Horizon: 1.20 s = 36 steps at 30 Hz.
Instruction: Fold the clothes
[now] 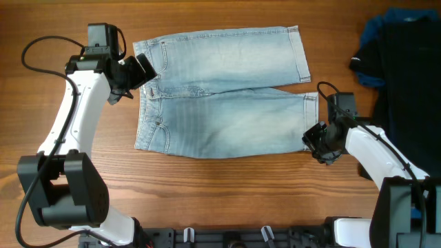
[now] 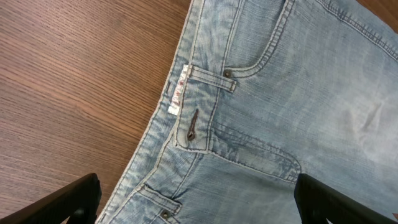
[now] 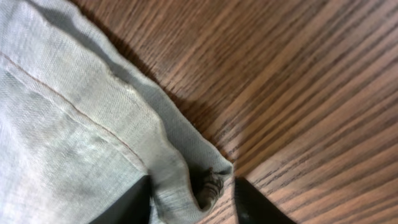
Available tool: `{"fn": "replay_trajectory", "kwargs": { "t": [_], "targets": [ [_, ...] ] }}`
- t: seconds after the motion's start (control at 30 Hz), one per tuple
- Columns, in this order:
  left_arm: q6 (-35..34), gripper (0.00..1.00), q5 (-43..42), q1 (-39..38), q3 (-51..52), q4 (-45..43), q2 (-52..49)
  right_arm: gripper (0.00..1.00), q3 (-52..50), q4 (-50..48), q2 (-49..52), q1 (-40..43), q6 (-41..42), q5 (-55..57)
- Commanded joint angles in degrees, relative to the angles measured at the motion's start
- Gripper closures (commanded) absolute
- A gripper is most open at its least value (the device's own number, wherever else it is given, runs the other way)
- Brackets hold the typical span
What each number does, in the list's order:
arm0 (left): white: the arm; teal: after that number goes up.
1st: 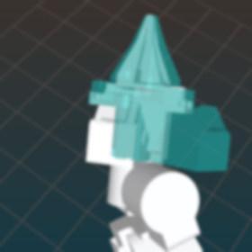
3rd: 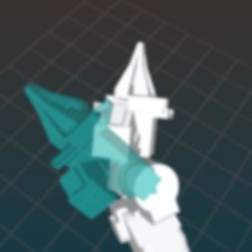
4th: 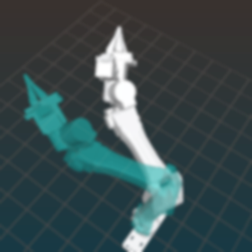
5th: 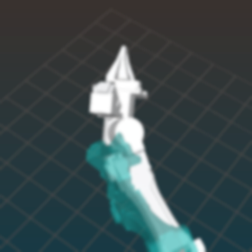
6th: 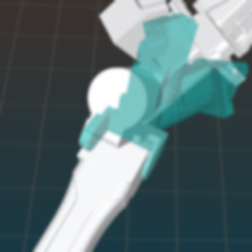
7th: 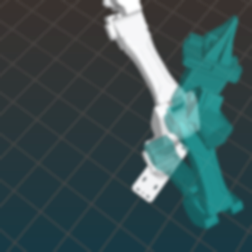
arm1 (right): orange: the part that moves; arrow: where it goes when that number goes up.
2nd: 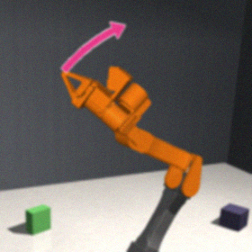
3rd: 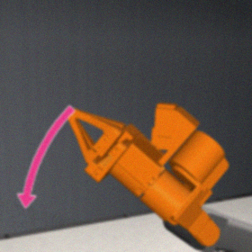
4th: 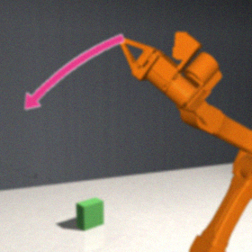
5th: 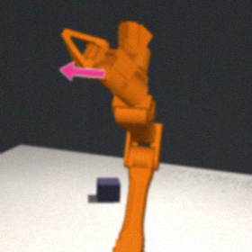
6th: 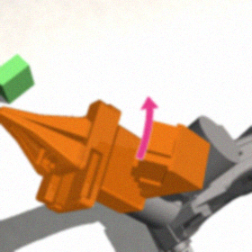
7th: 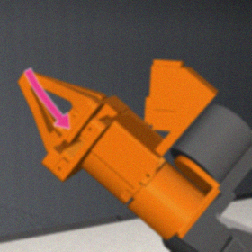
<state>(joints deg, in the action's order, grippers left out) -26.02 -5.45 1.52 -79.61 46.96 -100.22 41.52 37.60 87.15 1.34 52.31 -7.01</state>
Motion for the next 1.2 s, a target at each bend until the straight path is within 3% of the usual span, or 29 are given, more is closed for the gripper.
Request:
{"fn": "replay_trajectory", "kwargs": {
  "t": [0.0,0.2,0.23,0.27,0.33,0.37,0.43,0.47,0.83,0.87,0.93,1.17],
  "targets": [
    [0.28,0.00,0.76,0.15,-0.11,-0.11,-0.07,0.71,-0.31,0.00,0.07,0.02,0.79,-0.81],
    [0.28,0.00,0.79,0.17,-0.11,-0.13,-0.07,0.74,-1.44,-0.44,0.07,0.02,0.90,-1.57],
    [0.28,0.00,0.79,0.15,-0.11,-0.13,-0.07,0.72,-2.10,-0.90,0.07,0.02,1.86,-1.51],
    [0.28,0.00,0.79,0.15,-0.11,-0.15,-0.07,0.63,-3.37,-2.38,0.07,0.02,2.36,-1.60],
    [0.28,0.00,0.79,0.15,-0.11,-0.15,-0.07,0.64,-4.63,-4.04,0.11,0.02,2.80,-1.57],
    [0.28,0.00,0.79,0.15,-0.11,-0.15,-0.07,0.67,-4.70,-4.02,0.13,0.02,3.23,-1.57],
    [0.28,0.00,0.79,0.15,-0.11,-0.13,-0.07,0.92,-4.70,-4.28,0.13,0.02,3.21,-1.55],
    [0.28,0.00,0.79,0.15,-0.11,-0.15,-0.07,0.96,-4.70,-4.33,0.13,0.02,3.19,-1.55],
    [0.28,0.00,0.79,0.15,-0.11,-0.15,-0.07,0.94,-4.63,-6.73,0.11,0.02,-1.33,-2.03],
    [0.28,0.00,0.79,0.15,-0.11,-0.15,-0.07,0.82,-4.63,-6.73,0.11,0.02,-1.33,-2.64],
    [0.28,0.00,0.79,0.15,-0.11,-0.15,-0.07,0.95,-4.63,-6.71,0.11,0.02,-1.31,-3.39],
    [0.31,0.00,0.79,0.15,-0.11,-4.15,-0.07,0.96,-4.63,-6.23,0.11,0.02,-2.16,-6.58]
  ]
}}
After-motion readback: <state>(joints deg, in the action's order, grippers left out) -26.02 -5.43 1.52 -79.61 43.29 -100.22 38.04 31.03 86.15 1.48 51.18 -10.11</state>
